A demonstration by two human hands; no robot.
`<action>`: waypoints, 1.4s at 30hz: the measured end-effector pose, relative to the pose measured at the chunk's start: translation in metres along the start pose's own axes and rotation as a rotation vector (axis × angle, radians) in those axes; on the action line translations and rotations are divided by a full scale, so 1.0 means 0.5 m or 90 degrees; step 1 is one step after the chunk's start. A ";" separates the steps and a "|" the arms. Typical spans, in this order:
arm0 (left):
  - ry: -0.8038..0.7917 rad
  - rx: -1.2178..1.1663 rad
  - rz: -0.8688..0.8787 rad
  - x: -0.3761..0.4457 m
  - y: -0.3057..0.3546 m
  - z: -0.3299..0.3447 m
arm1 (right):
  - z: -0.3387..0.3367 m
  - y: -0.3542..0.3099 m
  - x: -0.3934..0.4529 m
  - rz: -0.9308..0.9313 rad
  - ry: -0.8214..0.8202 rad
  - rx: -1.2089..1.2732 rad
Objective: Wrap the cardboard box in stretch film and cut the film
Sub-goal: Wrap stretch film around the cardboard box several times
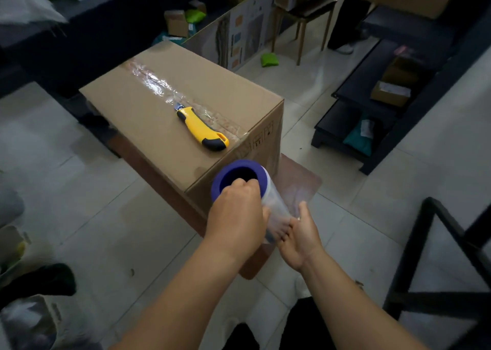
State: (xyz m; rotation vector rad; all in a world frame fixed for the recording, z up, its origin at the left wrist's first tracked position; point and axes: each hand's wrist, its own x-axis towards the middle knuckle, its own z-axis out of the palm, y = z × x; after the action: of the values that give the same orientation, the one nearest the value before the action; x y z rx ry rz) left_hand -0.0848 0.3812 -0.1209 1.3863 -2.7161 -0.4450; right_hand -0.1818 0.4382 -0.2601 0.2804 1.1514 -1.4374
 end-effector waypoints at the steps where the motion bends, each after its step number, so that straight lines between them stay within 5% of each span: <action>1: 0.002 -0.001 0.015 -0.006 -0.009 -0.003 | 0.006 0.014 -0.006 -0.010 0.005 0.017; 20: 0.024 -0.010 0.003 -0.107 -0.077 -0.033 | 0.046 0.130 -0.073 0.002 -0.029 0.018; 42: 0.007 0.030 0.117 -0.131 -0.260 -0.077 | 0.175 0.295 -0.088 -0.078 0.098 0.037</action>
State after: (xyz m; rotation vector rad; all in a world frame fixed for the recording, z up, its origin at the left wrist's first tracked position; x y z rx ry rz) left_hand 0.0628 0.3528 -0.1155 1.1310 -2.8273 -0.3616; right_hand -0.0052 0.4291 -0.2550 0.3722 1.2711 -1.5804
